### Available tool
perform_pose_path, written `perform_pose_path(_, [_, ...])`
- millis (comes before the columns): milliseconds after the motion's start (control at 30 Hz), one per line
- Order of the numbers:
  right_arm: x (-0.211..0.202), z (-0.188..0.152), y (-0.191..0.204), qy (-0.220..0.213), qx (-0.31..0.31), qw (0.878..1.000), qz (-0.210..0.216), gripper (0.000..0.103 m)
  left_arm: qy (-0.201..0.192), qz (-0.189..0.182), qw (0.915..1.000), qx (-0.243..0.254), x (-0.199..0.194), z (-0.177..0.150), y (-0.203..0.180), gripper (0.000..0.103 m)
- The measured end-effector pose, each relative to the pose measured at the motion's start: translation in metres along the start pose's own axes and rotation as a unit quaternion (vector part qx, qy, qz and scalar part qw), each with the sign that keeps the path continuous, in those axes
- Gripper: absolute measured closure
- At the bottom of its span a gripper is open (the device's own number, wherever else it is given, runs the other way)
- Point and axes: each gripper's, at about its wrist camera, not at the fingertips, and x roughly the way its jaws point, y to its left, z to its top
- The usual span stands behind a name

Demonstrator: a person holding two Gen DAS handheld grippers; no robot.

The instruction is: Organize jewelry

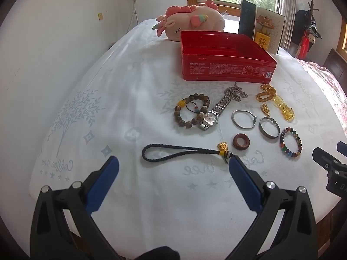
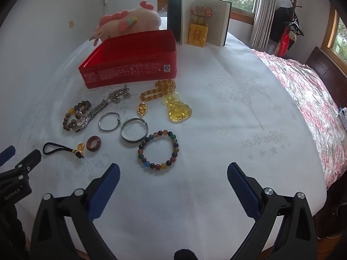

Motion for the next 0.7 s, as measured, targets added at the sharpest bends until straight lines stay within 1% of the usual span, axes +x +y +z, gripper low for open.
perform_pose_path(700, [0.0011,-0.0003,0.0018,0.000,0.000,1.000,0.000,0.004,-0.001,0.003,1.0000,0.001,0.0002,0.0000,-0.0002,0.003])
